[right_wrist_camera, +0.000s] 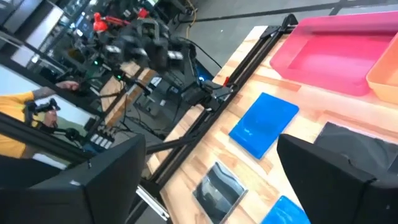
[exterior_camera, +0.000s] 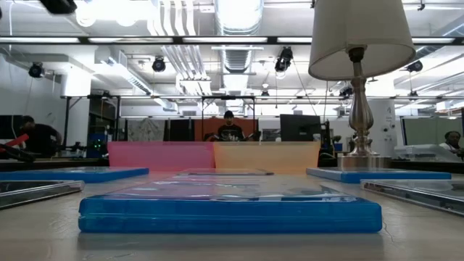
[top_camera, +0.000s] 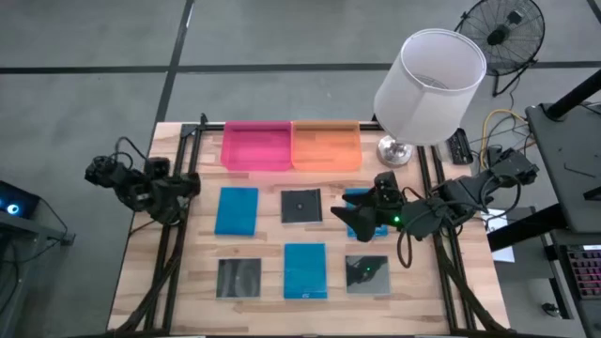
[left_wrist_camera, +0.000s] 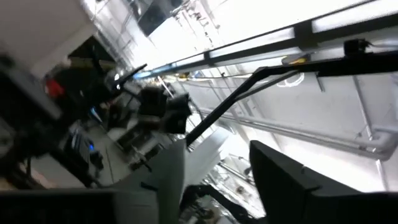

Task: Pick & place jewel cases by type
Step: Put the bottom blue CD case into the orange bin

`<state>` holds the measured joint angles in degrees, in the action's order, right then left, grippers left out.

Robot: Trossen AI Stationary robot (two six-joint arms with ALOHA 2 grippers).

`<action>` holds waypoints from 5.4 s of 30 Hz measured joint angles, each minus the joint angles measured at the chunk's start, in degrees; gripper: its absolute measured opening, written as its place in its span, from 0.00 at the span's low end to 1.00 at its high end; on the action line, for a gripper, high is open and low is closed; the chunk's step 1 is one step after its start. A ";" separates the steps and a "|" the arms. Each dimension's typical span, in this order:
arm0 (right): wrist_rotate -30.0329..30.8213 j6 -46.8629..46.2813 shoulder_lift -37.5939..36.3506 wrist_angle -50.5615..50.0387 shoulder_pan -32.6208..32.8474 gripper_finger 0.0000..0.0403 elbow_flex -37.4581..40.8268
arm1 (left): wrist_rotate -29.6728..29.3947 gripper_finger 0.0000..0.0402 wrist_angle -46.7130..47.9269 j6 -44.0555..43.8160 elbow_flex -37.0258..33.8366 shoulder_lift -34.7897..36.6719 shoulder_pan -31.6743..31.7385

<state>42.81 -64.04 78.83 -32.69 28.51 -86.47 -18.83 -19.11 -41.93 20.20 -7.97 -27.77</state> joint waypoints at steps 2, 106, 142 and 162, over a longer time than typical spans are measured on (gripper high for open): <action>0.02 0.07 0.48 -0.04 -0.02 0.90 0.01 | 0.01 0.50 -0.04 3.17 3.16 -2.66 0.00; -5.35 8.45 1.29 -11.41 0.22 0.91 3.03 | 5.57 0.14 45.57 -43.55 40.12 -72.52 0.07; -5.40 0.67 12.50 -11.71 0.98 0.91 4.25 | 5.07 0.00 26.16 -68.46 29.26 -85.70 -3.16; -5.35 -12.07 12.55 -11.97 2.25 0.91 4.73 | 4.98 0.00 18.64 -69.70 30.26 -94.70 -3.69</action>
<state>37.45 -76.11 91.37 -44.66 30.76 -81.73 -13.85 -0.47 -111.62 50.46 -102.67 -31.46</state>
